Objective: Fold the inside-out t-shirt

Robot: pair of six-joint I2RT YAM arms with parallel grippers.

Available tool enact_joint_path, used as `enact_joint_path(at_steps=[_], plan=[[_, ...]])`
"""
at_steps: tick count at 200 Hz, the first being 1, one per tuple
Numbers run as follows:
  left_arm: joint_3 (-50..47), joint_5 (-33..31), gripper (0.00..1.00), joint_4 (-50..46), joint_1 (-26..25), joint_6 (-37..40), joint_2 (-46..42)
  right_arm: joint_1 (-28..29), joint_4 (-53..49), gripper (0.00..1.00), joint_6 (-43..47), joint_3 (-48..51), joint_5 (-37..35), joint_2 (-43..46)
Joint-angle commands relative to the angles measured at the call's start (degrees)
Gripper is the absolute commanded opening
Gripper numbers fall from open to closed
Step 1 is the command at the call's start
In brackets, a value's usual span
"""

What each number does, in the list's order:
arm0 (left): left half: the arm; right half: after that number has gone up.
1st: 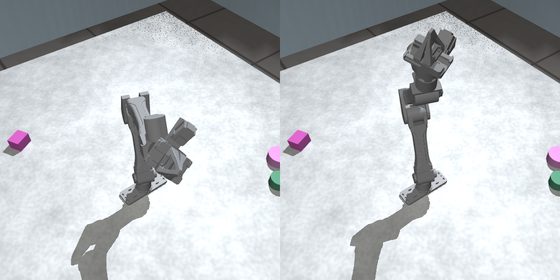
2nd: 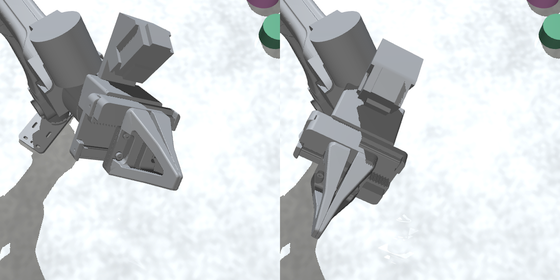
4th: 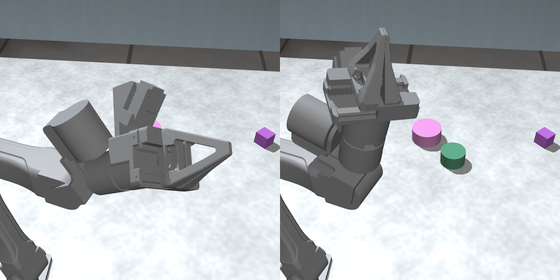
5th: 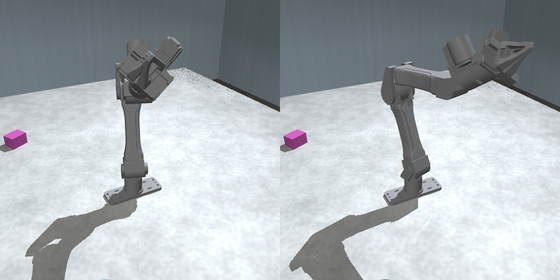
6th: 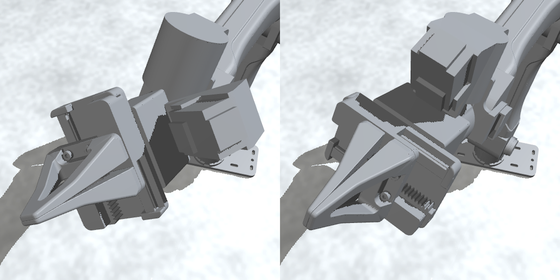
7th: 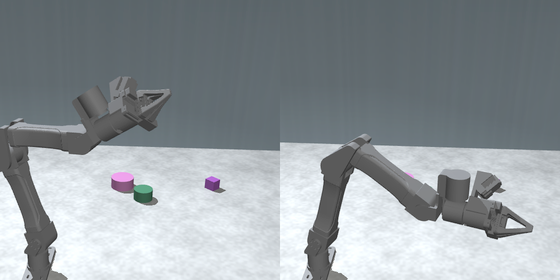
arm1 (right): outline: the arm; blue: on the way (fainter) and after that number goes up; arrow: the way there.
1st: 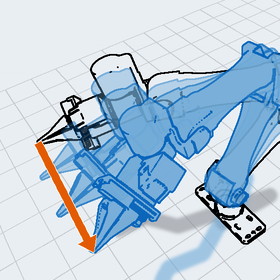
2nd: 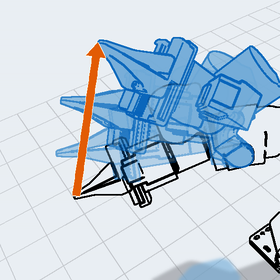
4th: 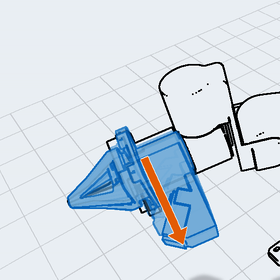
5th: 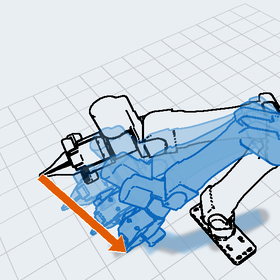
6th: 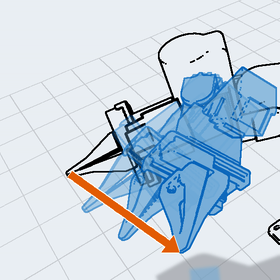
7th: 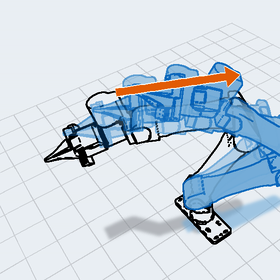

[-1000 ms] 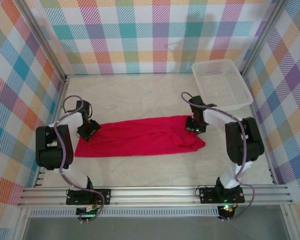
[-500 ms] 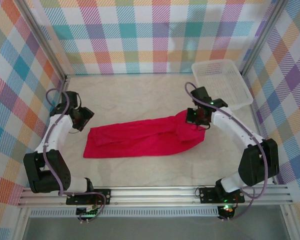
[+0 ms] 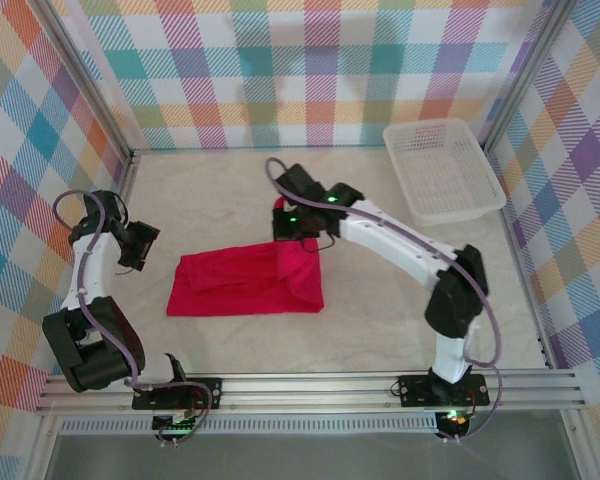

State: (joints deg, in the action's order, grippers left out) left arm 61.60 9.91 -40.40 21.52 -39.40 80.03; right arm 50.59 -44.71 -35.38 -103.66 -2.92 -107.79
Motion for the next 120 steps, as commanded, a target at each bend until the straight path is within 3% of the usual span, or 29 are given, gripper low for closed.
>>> enact_joint_path(at_steps=[1,31,57,65,72,76,92,120], plan=[[-0.8,1.2,0.58,-0.6,1.2,-0.5,1.0,3.4,-1.6,0.00,-1.1,-8.6,2.8,-6.6],[-2.4,1.1,0.58,0.4,2.6,-0.5,1.9,5.6,-4.3,0.01,-2.6,-21.1,5.9,-19.0],[-4.3,1.4,0.58,2.1,2.8,-1.0,1.6,6.8,-6.5,0.06,-5.5,-33.9,13.0,-29.1],[-4.8,1.4,0.58,2.5,2.7,-1.2,1.6,7.0,-7.7,0.21,-6.1,-37.1,15.2,-30.8],[-5.5,1.5,0.58,3.4,2.7,-1.3,1.5,7.1,-9.3,0.49,-5.8,-38.9,15.8,-31.2],[-6.0,1.6,0.58,3.9,2.7,-1.5,1.5,7.1,-10.2,0.54,-5.4,-39.5,15.6,-31.0],[-8.3,2.6,0.58,6.0,2.6,-1.8,1.8,6.9,-13.0,0.63,-2.8,-35.8,10.8,-27.0],[-11.6,4.4,0.57,9.0,1.9,-1.9,3.9,3.6,-2.4,0.60,-0.9,-13.7,8.0,-14.5]])
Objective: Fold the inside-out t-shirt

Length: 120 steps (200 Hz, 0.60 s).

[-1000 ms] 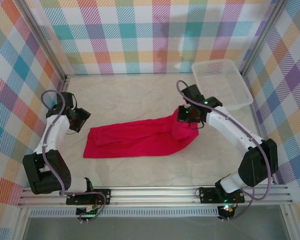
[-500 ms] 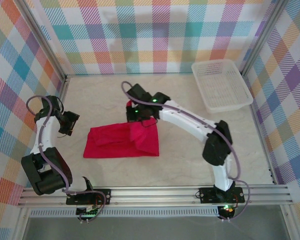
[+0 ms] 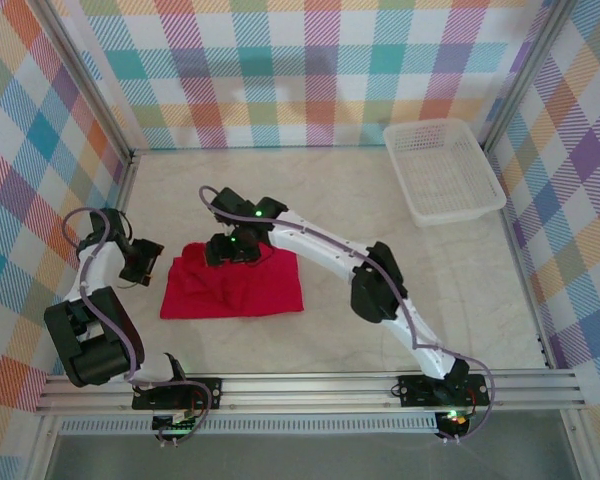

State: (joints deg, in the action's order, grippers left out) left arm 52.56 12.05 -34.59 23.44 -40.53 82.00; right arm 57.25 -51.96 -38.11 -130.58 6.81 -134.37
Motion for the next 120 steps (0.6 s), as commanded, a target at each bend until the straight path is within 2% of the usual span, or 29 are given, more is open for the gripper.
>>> enact_joint_path(at_steps=[1,12,22,40,50,54,90,120], plan=[[-2.6,2.4,0.57,3.2,-0.1,-0.7,2.1,-3.3,5.4,0.60,1.9,14.1,-1.7,12.4],[-3.2,2.8,0.56,4.3,-1.2,-0.7,3.4,-5.4,10.7,0.54,1.7,21.7,-0.6,15.9],[-3.6,2.7,0.56,4.9,-2.5,-0.8,4.7,-7.4,13.7,0.44,1.4,25.8,1.0,17.0],[-3.6,2.5,0.55,6.2,-5.5,-1.4,7.4,-10.0,16.5,0.24,1.7,29.0,3.2,16.1],[-3.2,2.4,0.54,7.0,-6.5,-2.0,9.0,-11.0,17.6,0.18,1.7,30.1,4.4,14.6],[-2.9,2.2,0.54,7.4,-8.4,-2.2,9.6,-11.5,17.9,0.16,1.5,30.5,4.9,13.9],[3.3,1.0,0.52,8.5,-18.0,-4.2,18.3,-12.4,20.5,0.12,-0.2,39.0,5.9,11.8],[12.8,0.9,0.51,9.1,-26.3,-5.1,27.9,-11.1,26.9,0.10,-5.8,54.7,6.2,19.1]])
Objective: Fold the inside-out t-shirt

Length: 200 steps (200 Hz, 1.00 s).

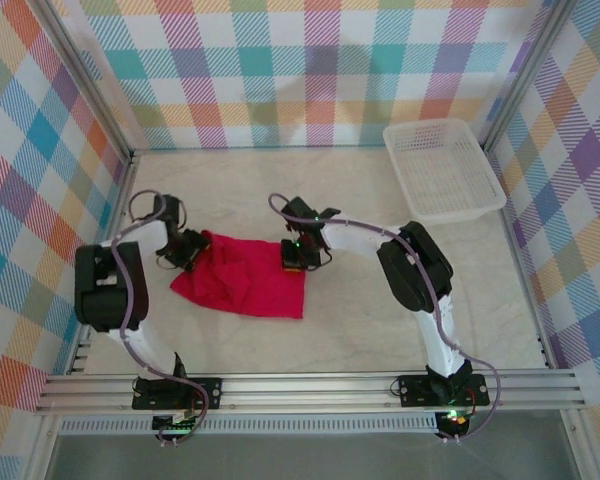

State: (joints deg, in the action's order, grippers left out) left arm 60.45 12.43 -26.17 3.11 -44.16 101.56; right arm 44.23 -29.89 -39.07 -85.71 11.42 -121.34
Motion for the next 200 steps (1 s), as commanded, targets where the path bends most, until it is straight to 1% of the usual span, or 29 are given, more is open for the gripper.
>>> enact_joint_path(at_steps=[1,11,20,35,40,44,51,60,67,82,95,110,131,150,178,200], plan=[[5.4,0.6,0.51,0.6,-6.3,-1.4,8.7,2.1,5.0,0.10,-5.1,10.3,1.6,6.4],[10.0,1.7,0.51,0.3,-8.8,-0.3,12.0,4.0,6.3,0.10,-7.1,14.8,0.3,10.7],[14.7,4.7,0.51,0.4,-10.6,1.4,15.0,6.0,7.3,0.12,-8.6,17.9,-1.6,14.8],[23.4,8.9,0.50,-3.2,-11.9,5.6,18.5,7.6,8.2,0.22,-10.3,21.8,-4.2,21.6],[25.7,9.1,0.50,-5.1,-11.9,7.0,18.5,7.6,8.3,0.28,-10.5,22.6,-5.2,23.6],[26.9,8.3,0.50,-6.5,-11.9,8.1,18.2,7.5,7.9,0.32,-10.5,23.2,-6.4,25.1],[28.6,6.0,0.51,-8.7,-12.0,9.8,16.7,7.1,7.3,0.35,-9.8,23.8,-8.8,27.4],[29.5,2.7,0.52,-10.8,-11.9,11.4,14.2,6.2,7.0,0.35,-8.1,24.5,-11.3,29.4],[29.3,0.8,0.53,-11.9,-11.9,12.1,11.9,4.9,7.0,0.33,-7.3,25.0,-11.9,29.9],[26.8,-1.5,0.53,-12.9,-12.1,12.6,6.7,2.0,9.1,0.24,-6.8,26.1,-9.2,29.2],[22.8,-2.8,0.53,-12.8,-12.8,12.3,1.7,0.7,11.9,0.22,-7.0,26.8,-5.9,27.5],[16.6,-1.3,0.53,-10.8,-14.1,10.9,-4.2,0.7,14.4,0.19,-8.3,27.2,-3.1,25.1],[7.3,3.0,0.53,-7.2,-17.1,8.0,-11.2,0.8,18.9,0.17,-11.3,29.1,0.1,22.0],[0.1,6.5,0.53,-3.4,-21.5,4.6,-15.5,0.7,19.4,0.14,-13.5,30.5,-1.2,20.0],[-6.5,6.8,0.53,1.0,-29.7,0.0,-18.5,0.8,17.3,0.14,-14.6,31.0,-4.3,18.7],[-10.2,6.7,0.54,6.1,-33.5,-3.3,-17.7,0.8,16.6,0.14,-14.8,30.9,-5.4,18.8]])
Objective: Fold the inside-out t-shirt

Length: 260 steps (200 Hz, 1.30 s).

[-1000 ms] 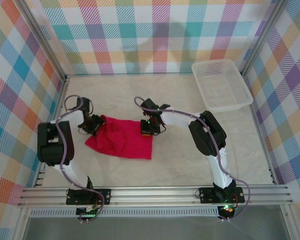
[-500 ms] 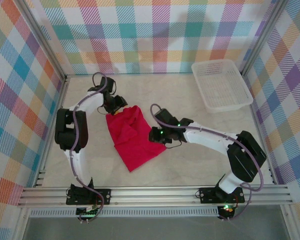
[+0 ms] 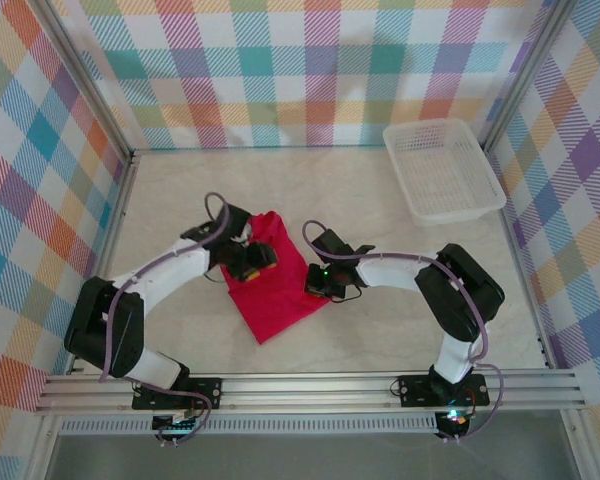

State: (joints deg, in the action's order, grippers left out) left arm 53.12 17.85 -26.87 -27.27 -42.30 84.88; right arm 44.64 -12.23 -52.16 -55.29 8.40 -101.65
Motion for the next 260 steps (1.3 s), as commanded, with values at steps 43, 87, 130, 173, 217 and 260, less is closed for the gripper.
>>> enact_joint_path(at_steps=[43,87,130,173,217,260], plan=[[1.7,-4.4,0.54,3.0,-0.3,-1.0,7.9,0.5,-4.1,0.14,-0.9,0.6,-4.4,0.1],[16.2,-9.5,0.52,-7.6,16.7,6.2,20.2,0.6,-5.7,0.14,-0.6,2.0,-4.9,1.5],[35.1,-10.4,0.53,-16.5,22.9,7.6,22.7,2.3,-6.6,0.17,0.1,0.4,-4.5,1.5],[33.7,-7.8,0.53,-19.1,23.0,9.9,18.4,2.7,-11.9,0.53,5.9,-8.6,-8.1,3.1],[16.0,-4.5,0.58,-14.4,23.0,11.3,9.4,0.3,-9.0,0.49,13.9,-22.1,-2.1,-7.9],[6.6,-2.5,0.76,-9.3,24.9,12.3,5.9,1.0,-9.5,0.45,9.9,-23.7,0.4,-15.1]])
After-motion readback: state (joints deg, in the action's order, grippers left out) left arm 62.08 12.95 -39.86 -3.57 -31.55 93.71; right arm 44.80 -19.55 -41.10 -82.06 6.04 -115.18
